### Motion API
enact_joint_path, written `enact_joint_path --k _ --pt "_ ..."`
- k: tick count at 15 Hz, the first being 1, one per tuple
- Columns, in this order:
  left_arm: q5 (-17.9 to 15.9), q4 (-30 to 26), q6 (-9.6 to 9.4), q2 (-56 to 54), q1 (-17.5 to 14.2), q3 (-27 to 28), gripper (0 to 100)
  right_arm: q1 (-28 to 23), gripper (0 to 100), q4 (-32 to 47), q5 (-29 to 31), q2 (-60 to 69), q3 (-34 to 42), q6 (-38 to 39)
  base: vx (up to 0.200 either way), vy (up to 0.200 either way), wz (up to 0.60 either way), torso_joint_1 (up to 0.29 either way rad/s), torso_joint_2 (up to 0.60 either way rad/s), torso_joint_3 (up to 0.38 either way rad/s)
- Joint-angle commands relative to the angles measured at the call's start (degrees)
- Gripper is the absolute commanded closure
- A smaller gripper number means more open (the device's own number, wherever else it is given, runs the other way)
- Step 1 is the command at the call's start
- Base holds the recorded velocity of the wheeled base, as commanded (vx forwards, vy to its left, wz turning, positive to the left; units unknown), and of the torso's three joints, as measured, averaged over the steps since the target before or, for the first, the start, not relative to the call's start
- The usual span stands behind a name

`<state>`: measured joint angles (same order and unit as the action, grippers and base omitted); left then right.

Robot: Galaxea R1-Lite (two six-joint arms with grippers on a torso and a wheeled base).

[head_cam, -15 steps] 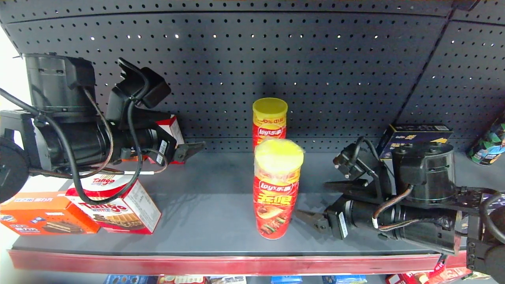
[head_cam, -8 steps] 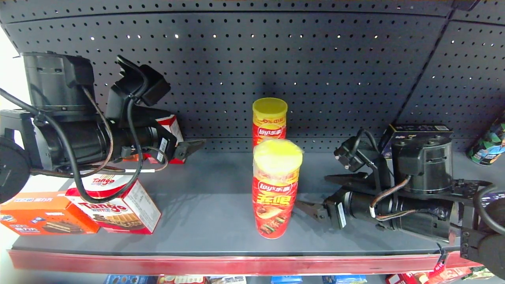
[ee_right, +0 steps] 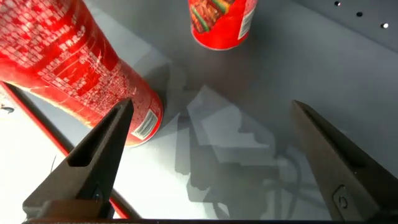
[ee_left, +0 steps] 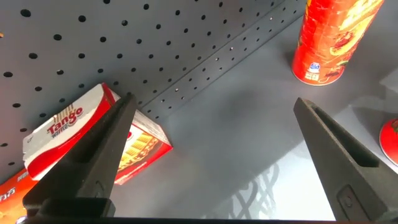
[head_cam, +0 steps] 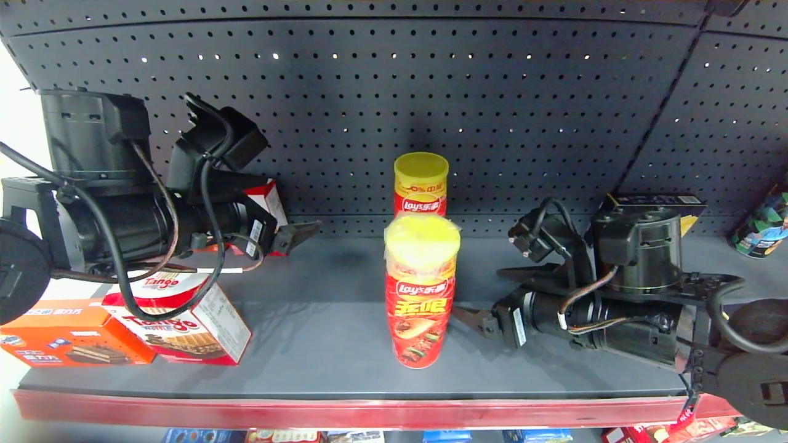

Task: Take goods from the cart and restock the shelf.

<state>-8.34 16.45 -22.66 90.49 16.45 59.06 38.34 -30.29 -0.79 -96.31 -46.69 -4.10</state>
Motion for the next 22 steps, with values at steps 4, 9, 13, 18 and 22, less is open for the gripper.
enact_joint_path --k 4,9,13,18,22 --pt "0.0 0.0 -0.1 0.0 0.0 -0.7 0 -0.7 0 -0.8 0.3 0.3 0.5 0.1 0.0 0.0 0.0 0.0 0.0 0.0" --pt "-0.2 -0.7 -5.11 -1.2 6.1 -5.6 0 -3.7 0 -1.6 0.4 4.1 2.0 0.1 0.0 0.0 0.0 0.0 0.0 0.0" --pt "-0.1 -0.9 -5.9 -0.7 11.5 -6.7 0 -6.4 0 -1.5 0.4 8.1 5.6 0.2 0.0 0.0 0.0 0.0 0.0 0.0" --pt "0.0 -0.9 -7.92 1.5 13.2 -6.6 0 -7.7 0 -1.6 0.3 9.0 6.0 0.3 0.0 0.0 0.0 0.0 0.0 0.0" --pt "0.1 -0.8 -7.92 3.1 13.5 -6.3 0 -7.8 0 -1.6 0.2 9.0 6.1 0.3 0.0 0.0 0.0 0.0 0.0 0.0"
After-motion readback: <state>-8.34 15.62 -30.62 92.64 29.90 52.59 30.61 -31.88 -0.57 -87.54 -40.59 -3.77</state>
